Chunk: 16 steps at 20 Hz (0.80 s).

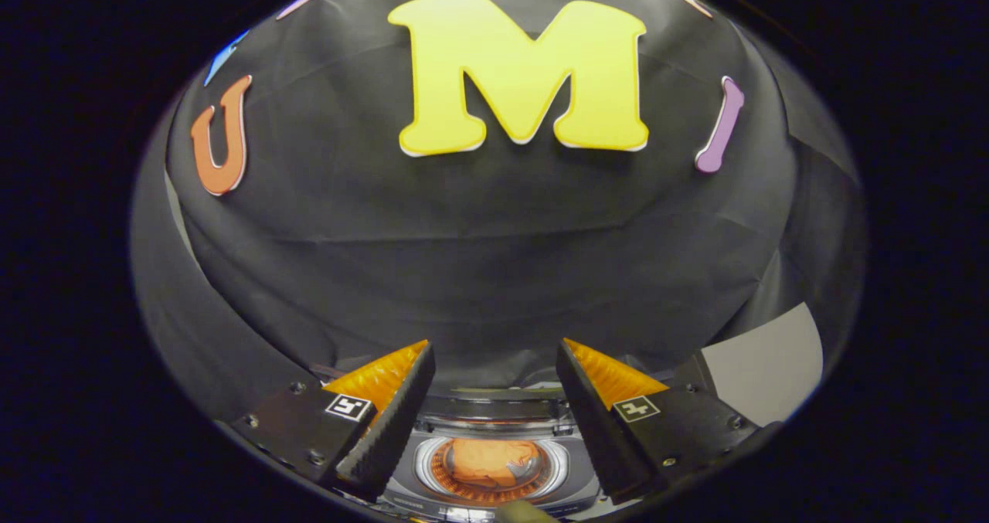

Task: Put the clothes into the washing machine and then close the washing machine lid.

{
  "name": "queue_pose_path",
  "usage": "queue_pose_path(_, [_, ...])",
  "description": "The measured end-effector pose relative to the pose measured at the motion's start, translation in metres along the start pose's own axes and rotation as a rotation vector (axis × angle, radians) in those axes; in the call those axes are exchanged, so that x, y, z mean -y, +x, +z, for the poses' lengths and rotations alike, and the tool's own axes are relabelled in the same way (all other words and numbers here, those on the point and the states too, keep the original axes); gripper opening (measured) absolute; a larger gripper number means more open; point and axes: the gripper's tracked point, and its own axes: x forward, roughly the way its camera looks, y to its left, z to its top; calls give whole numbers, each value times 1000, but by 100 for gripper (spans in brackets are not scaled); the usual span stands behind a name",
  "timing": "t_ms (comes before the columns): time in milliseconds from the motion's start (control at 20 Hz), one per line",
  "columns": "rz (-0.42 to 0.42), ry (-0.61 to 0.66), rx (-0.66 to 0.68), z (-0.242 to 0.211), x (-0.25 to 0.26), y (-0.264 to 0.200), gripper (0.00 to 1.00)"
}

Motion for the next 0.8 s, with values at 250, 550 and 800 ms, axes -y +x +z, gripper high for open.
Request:
queue_pose_path(250, [-28,-27,-41,-32,-7,23,99])
queue_pose_path(550, [-27,14,24,-34,-8,21,98])
queue_pose_path(800, [-17,3,64,-39,-8,13,99])
